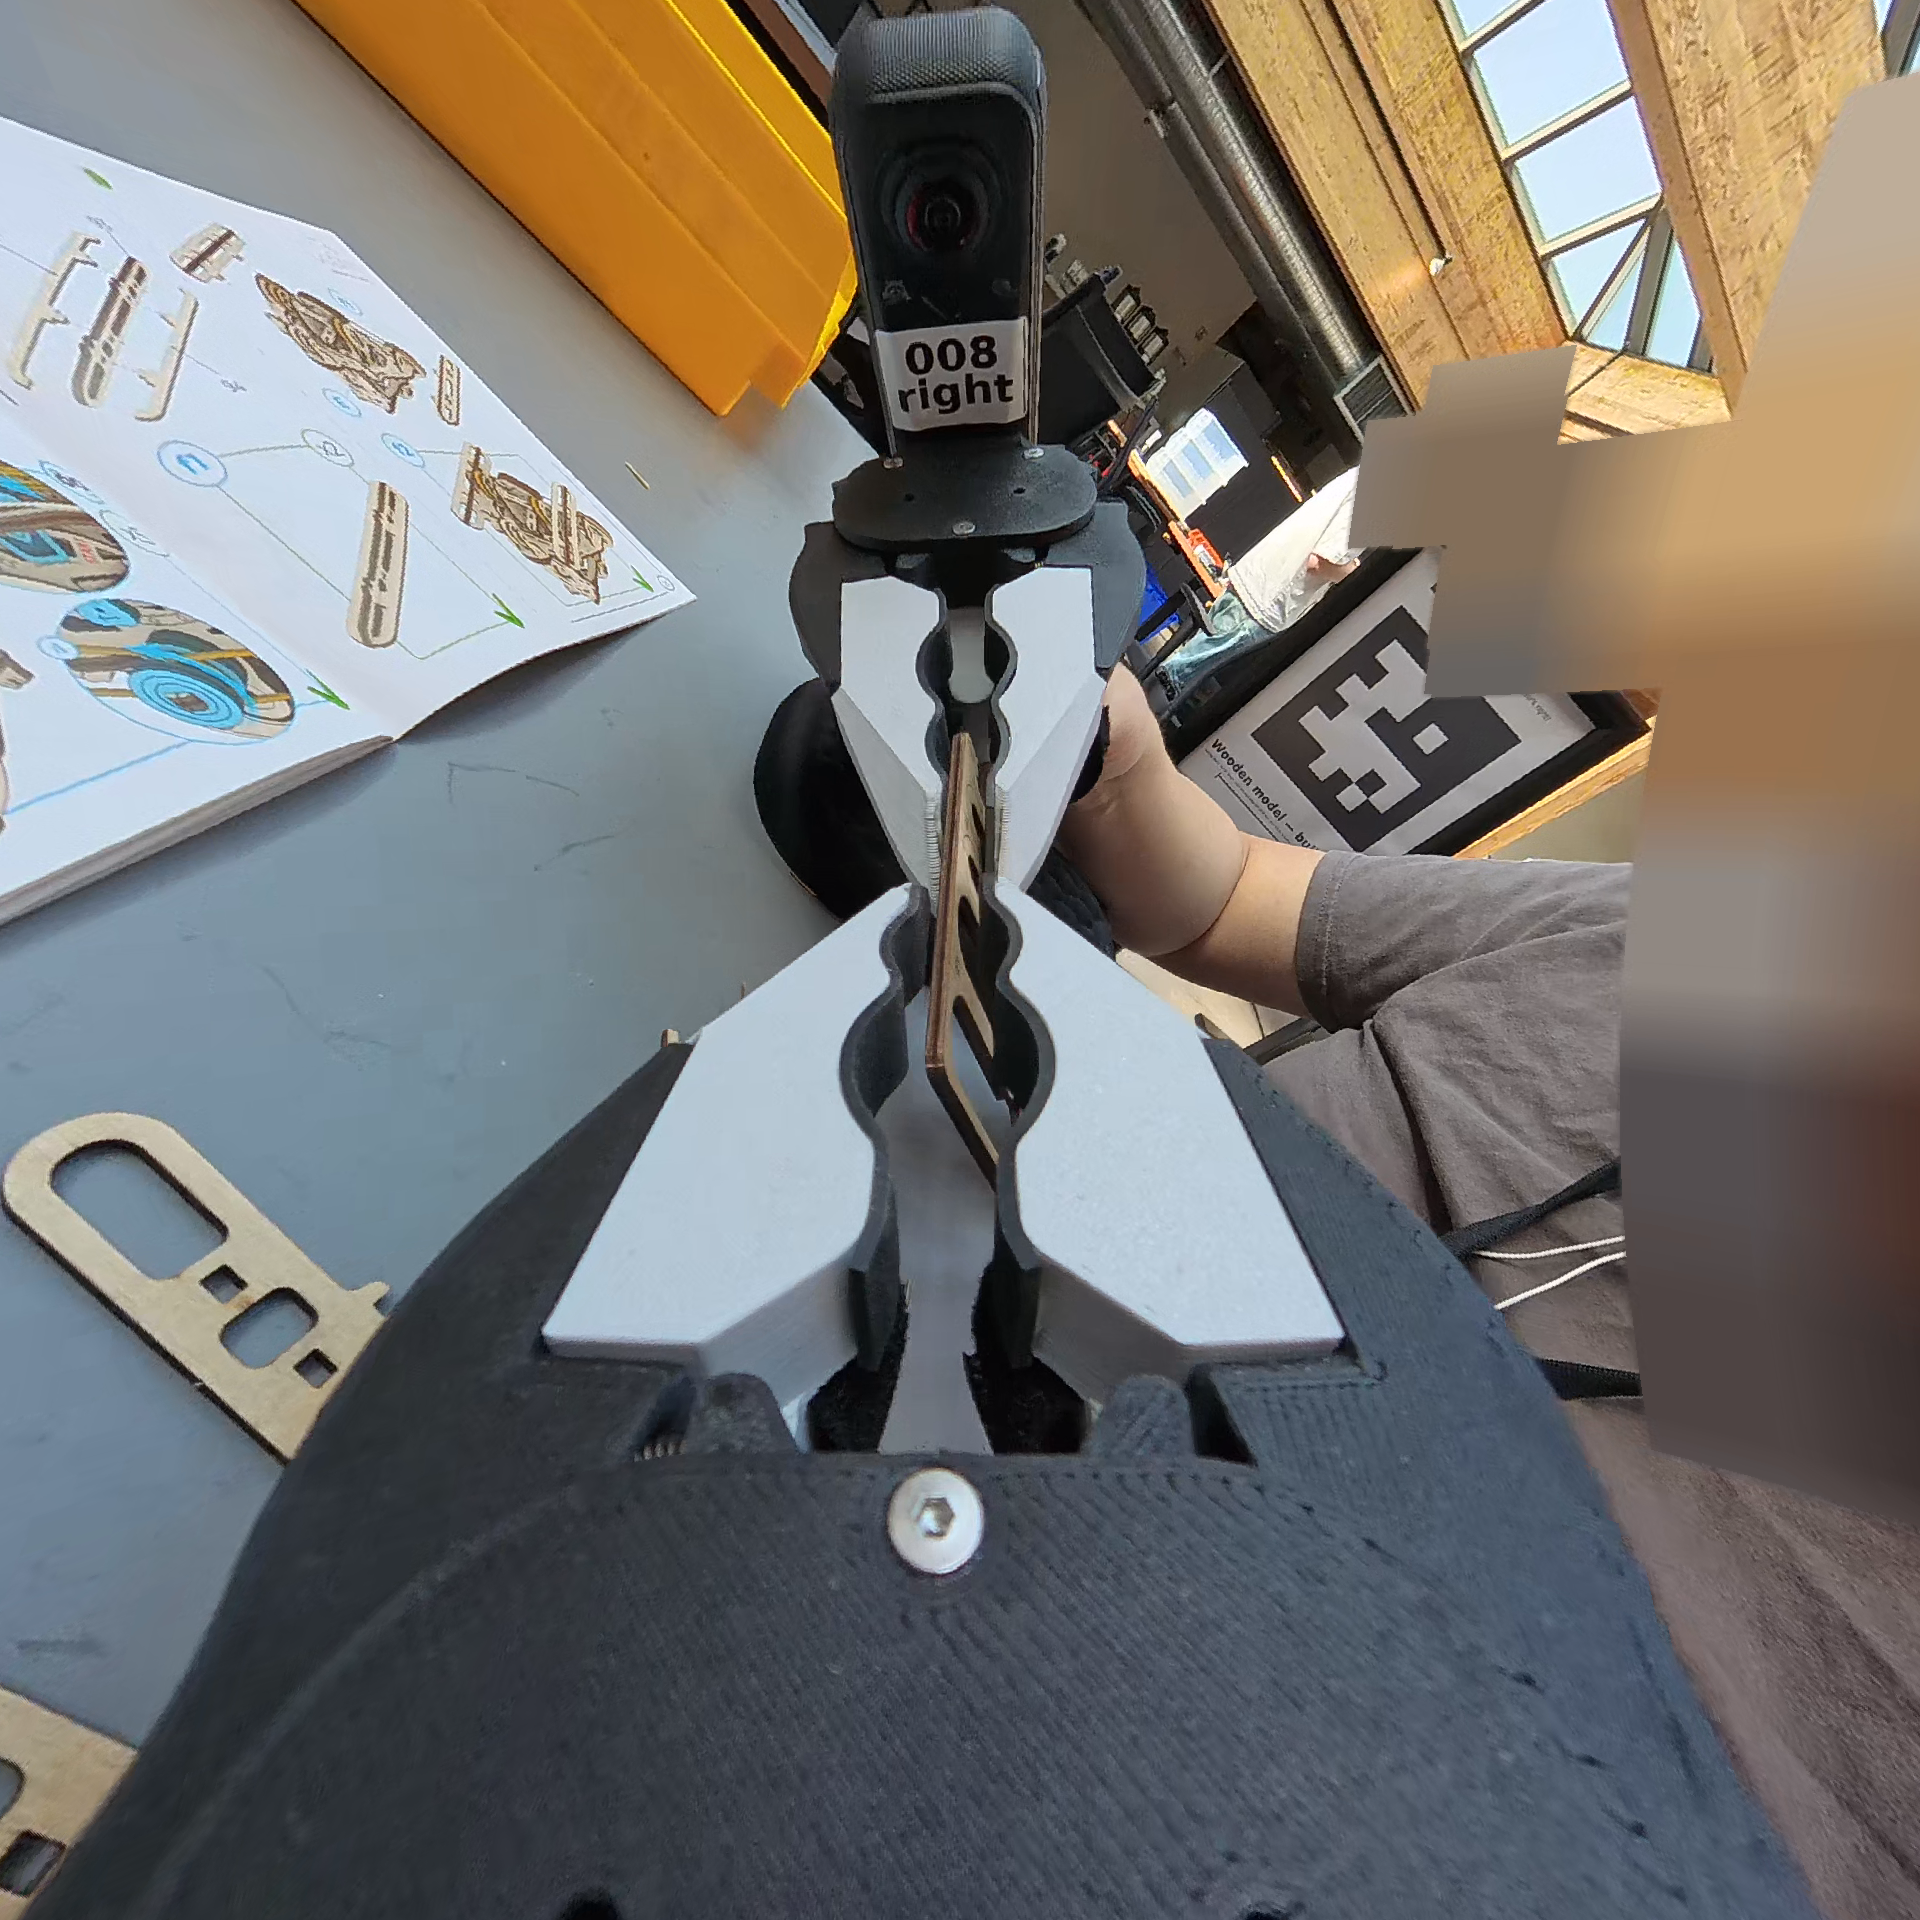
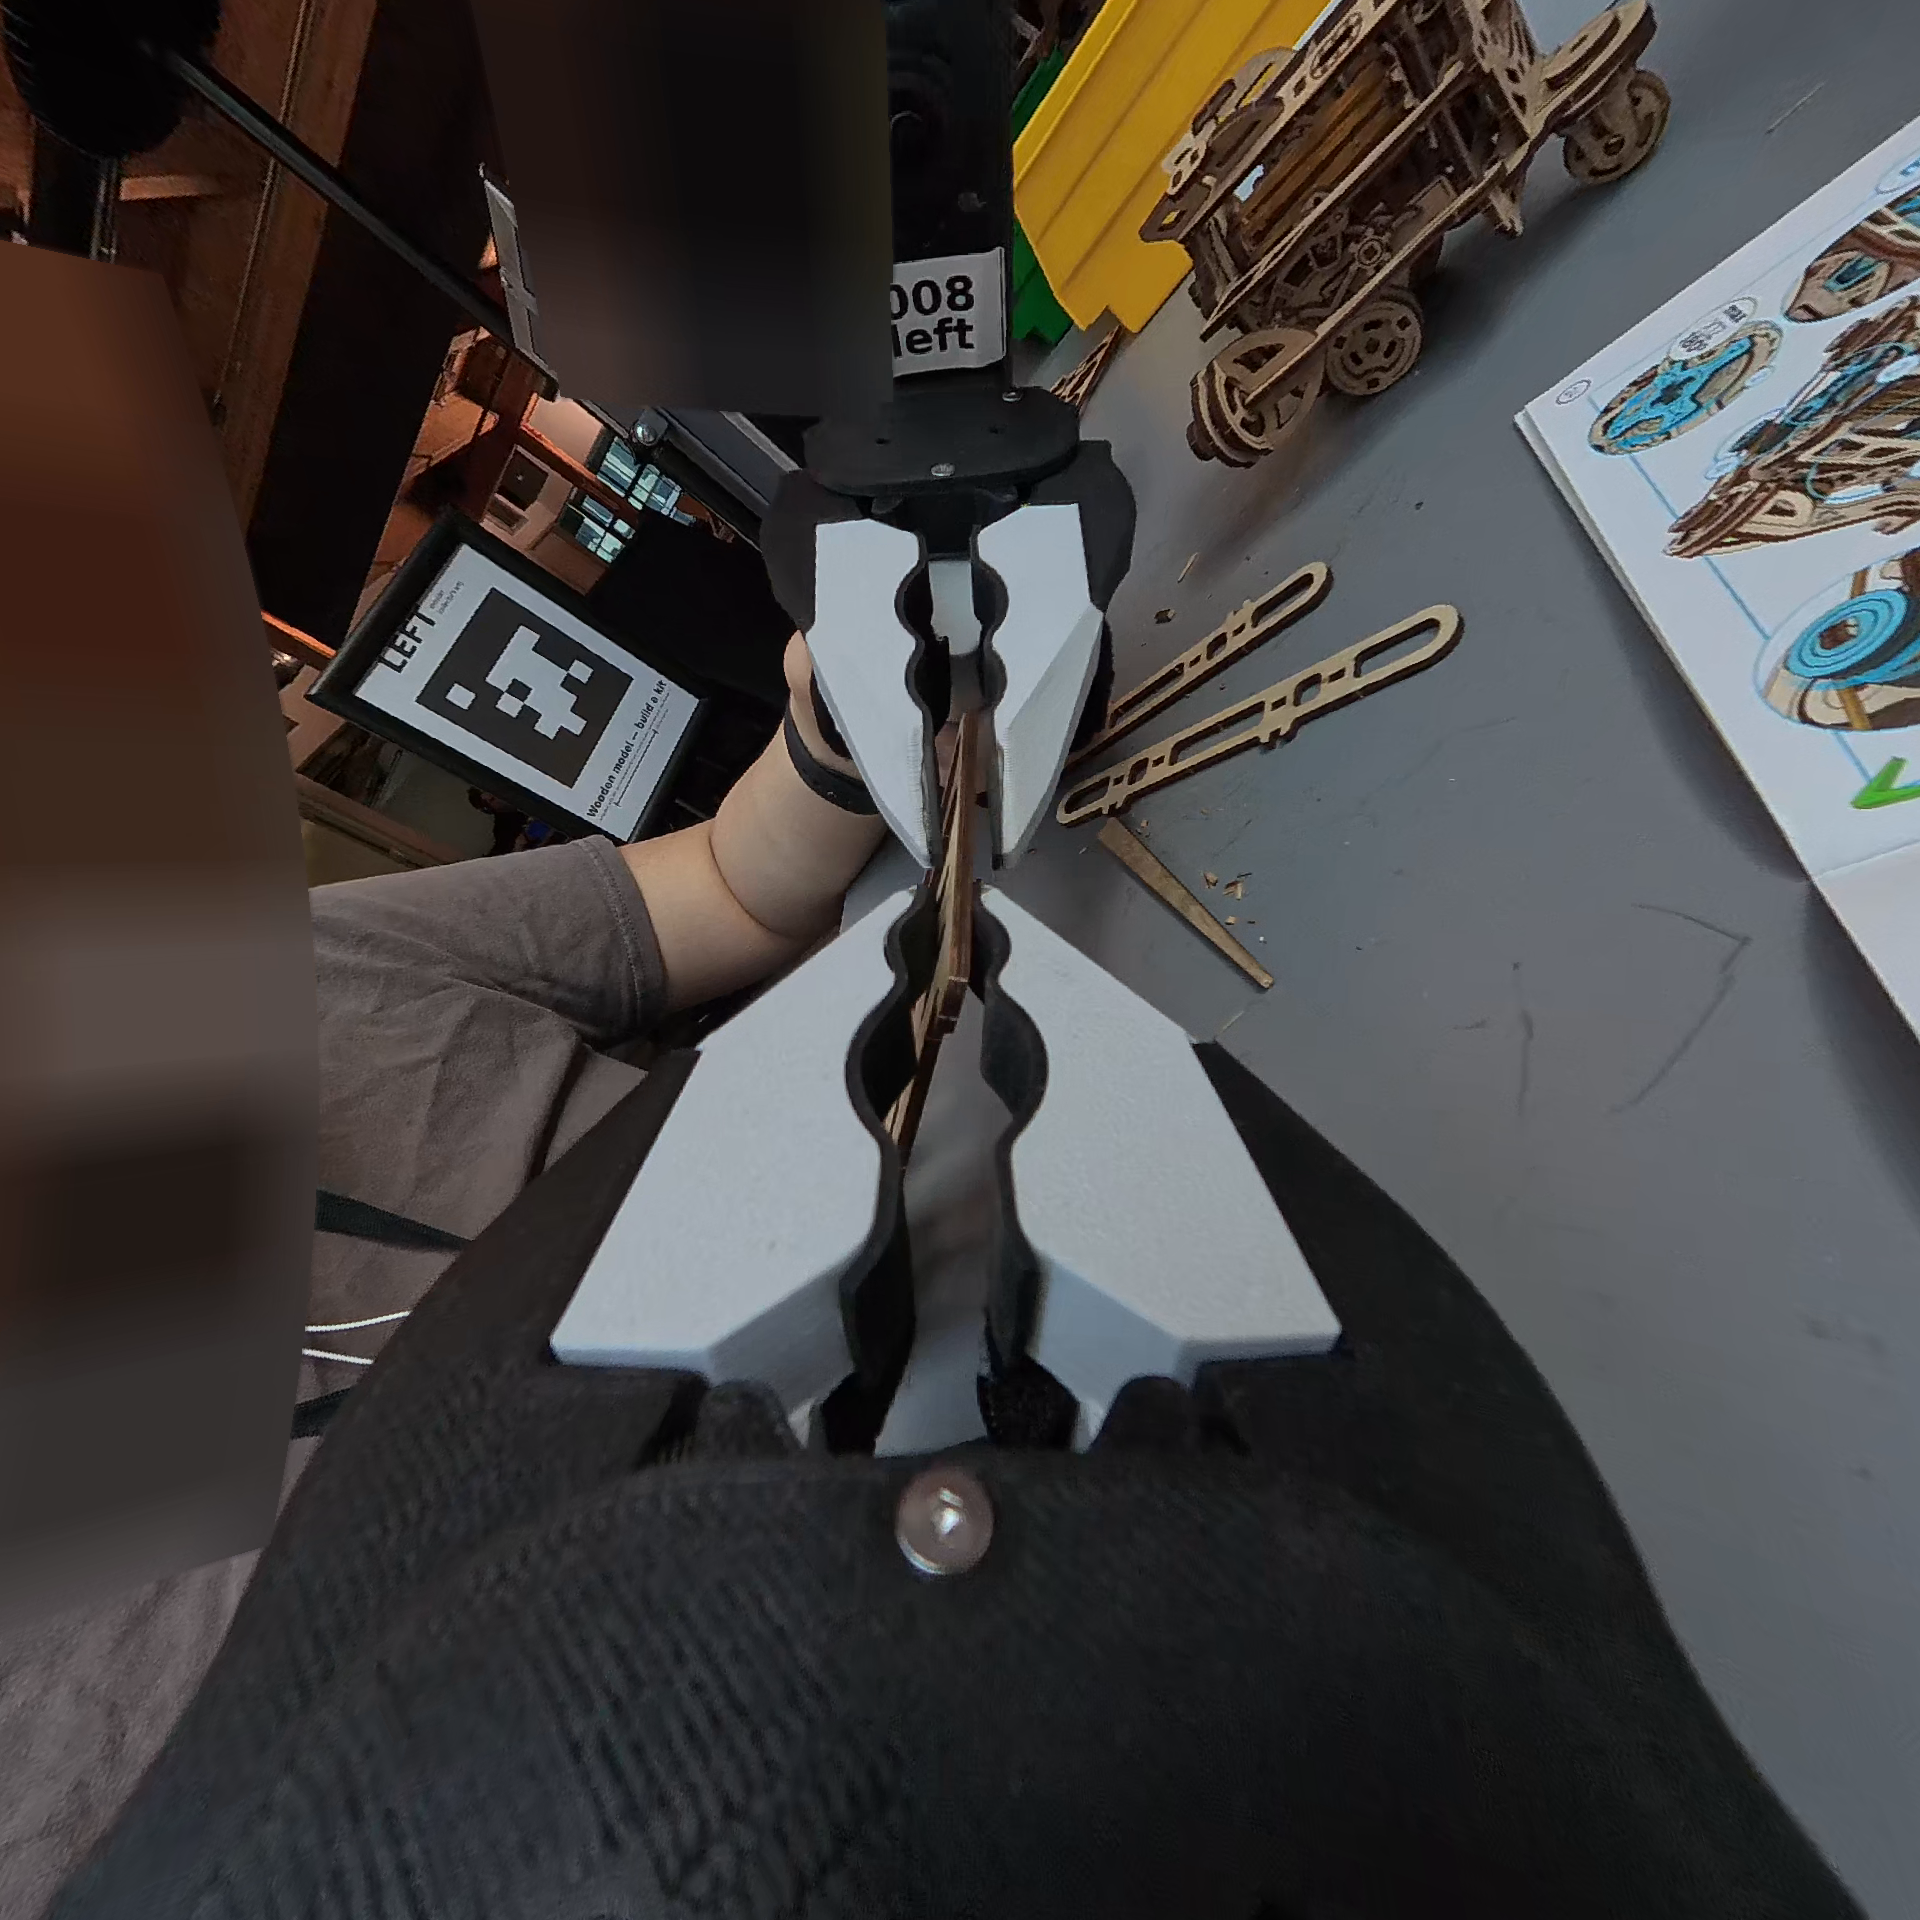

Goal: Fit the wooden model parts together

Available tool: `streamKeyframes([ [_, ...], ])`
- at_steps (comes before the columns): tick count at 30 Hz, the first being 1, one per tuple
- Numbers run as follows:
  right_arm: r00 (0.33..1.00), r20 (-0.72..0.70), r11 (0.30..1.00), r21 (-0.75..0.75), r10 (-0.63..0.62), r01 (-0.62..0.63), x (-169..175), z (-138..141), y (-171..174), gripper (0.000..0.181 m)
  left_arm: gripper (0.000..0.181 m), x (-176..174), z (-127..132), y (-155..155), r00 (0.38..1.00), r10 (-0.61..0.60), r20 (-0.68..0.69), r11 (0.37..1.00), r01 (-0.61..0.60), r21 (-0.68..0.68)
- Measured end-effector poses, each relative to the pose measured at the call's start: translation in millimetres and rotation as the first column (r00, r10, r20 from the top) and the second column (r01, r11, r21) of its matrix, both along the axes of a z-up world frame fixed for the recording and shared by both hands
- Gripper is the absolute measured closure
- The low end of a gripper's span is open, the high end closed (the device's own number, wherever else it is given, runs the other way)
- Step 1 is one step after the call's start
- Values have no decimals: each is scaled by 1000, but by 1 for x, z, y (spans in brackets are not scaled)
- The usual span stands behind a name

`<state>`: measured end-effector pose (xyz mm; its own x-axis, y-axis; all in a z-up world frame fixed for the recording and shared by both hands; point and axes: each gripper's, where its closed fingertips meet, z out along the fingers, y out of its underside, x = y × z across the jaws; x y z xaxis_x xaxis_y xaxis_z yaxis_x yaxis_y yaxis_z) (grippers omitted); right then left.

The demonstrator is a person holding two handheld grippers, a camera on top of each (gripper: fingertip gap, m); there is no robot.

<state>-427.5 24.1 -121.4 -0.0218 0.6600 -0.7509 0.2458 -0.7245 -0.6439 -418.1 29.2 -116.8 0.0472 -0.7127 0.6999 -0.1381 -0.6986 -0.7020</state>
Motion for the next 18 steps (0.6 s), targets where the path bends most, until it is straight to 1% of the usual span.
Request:
streamKeyframes([
  [2, 1000, 9, 1000, 9, 9, -9, -1, -1, -2, 179, 180, -1, 2, 0, 1000, -5, 19, 1000, 5, -18],
  [6, 1000, 14, 1000, -4, -3, 3, -2, -3, 0, 177, 180, -1, 1, 0, 1000, 2, 1, 1000, -2, 8],
  [10, 1000, 19, 1000, -10, -10, 11, -2, -4, 1, 177, 180, -2, 0, 1, 1000, 2, -3, 1000, -2, 6],
  [14, 1000, 24, 1000, -17, 2, -1, -2, -5, -1, 179, 180, -1, -2, -1, 1000, -11, -1, 1000, 11, -26],
  [18, 1000, 27, 1000, -26, 13, -13, -1, -6, -2, 179, 179, 0, -3, -2, 1000, -12, -17, 1000, 12, 1],
])
